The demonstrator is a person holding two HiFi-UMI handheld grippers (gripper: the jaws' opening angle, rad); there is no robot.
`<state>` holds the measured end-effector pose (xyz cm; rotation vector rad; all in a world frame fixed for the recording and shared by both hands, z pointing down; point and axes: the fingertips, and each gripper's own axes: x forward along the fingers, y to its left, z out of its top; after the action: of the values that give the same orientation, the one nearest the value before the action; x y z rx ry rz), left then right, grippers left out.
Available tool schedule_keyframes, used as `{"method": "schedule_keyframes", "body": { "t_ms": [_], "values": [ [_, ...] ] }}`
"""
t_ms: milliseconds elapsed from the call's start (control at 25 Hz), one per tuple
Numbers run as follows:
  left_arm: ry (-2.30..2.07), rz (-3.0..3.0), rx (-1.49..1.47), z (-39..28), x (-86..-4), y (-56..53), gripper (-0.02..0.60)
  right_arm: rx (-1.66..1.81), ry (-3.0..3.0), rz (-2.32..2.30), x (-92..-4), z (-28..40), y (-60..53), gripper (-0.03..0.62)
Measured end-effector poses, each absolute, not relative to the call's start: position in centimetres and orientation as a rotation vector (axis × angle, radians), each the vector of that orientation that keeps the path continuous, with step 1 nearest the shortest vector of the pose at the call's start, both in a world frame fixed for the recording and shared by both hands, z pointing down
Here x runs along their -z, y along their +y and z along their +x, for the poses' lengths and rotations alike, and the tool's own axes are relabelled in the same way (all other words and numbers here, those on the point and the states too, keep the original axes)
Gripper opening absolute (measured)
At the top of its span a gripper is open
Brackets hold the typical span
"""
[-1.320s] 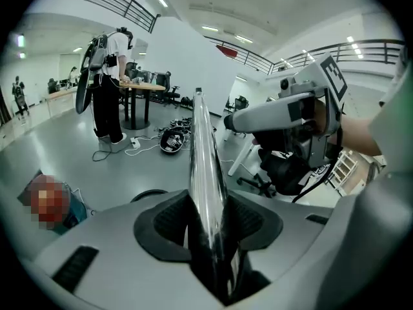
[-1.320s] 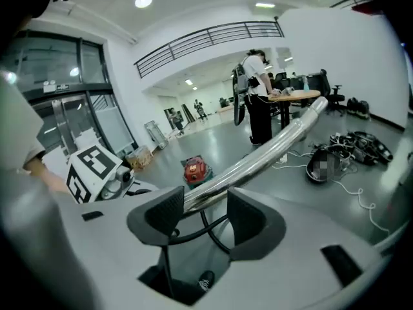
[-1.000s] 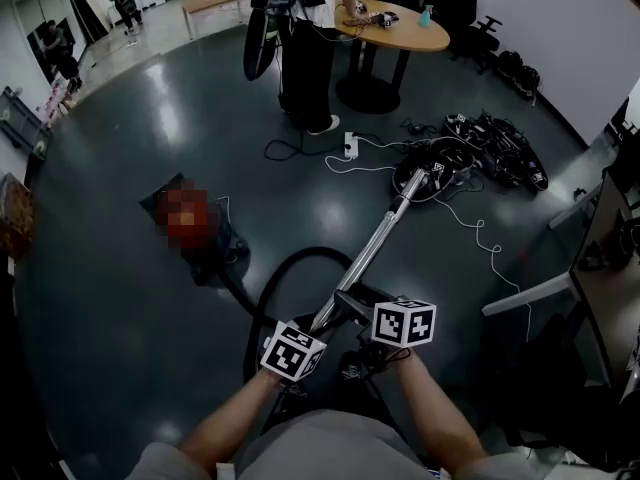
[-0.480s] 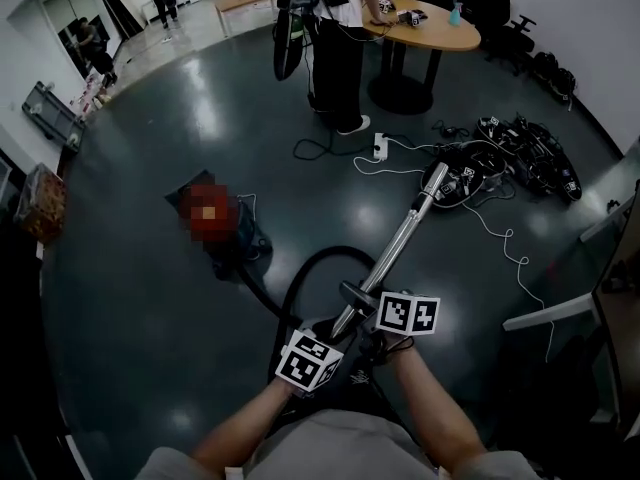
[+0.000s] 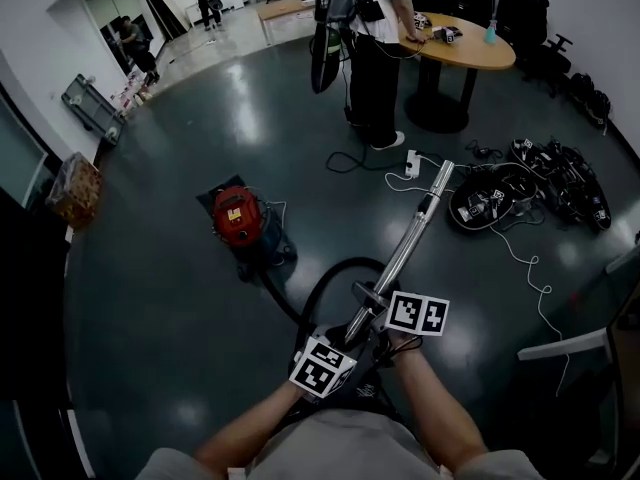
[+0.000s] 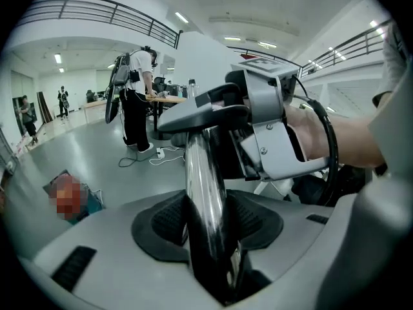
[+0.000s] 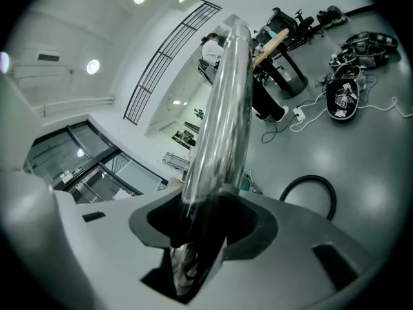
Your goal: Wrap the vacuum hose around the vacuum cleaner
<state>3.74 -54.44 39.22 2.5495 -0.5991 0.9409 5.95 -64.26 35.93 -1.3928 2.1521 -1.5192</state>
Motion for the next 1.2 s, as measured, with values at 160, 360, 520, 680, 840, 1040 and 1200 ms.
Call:
{"method": "schedule_keyframes", "body": {
  "t_ms": [160,360,520,680,840,1040,1200],
  "values": [
    [-0.648,2.563,-1.010,4.2,-39.4,-54.8,0.178,1.500,2.229,-1.331,-35.0,5.8,-65.0,0.162],
    [-0.589,2.610,-1.029,4.6,-38.1,-55.4,0.232,1.492,2.230,-1.322,-34.4,7.7,-66.5,0.160],
    [-0.548,2.606,-1.002,4.0,-36.7,-55.2,0.258,1.497,2.233,-1.332,-34.5,9.8,-67.5,0.160],
    [-0.474,2.604,-0.982,3.2,-35.4,-54.7,0.258,1.489,2.289,-1.354,-34.8,11.9,-67.9,0.159],
    [-0.453,2.636,-1.023,2.3,-34.9,-55.9,0.258,1.481,2.384,-1.372,-35.2,12.4,-67.8,0.150],
    [-0.457,2.755,-1.065,3.1,-33.5,-58.7,0.256,1.477,2.571,-1.374,-36.0,11.0,-66.9,0.143],
    [-0.499,2.929,-1.129,4.3,-31.2,-62.2,0.151,1.457,2.721,-1.395,-36.0,9.8,-66.6,0.140]
  ]
}}
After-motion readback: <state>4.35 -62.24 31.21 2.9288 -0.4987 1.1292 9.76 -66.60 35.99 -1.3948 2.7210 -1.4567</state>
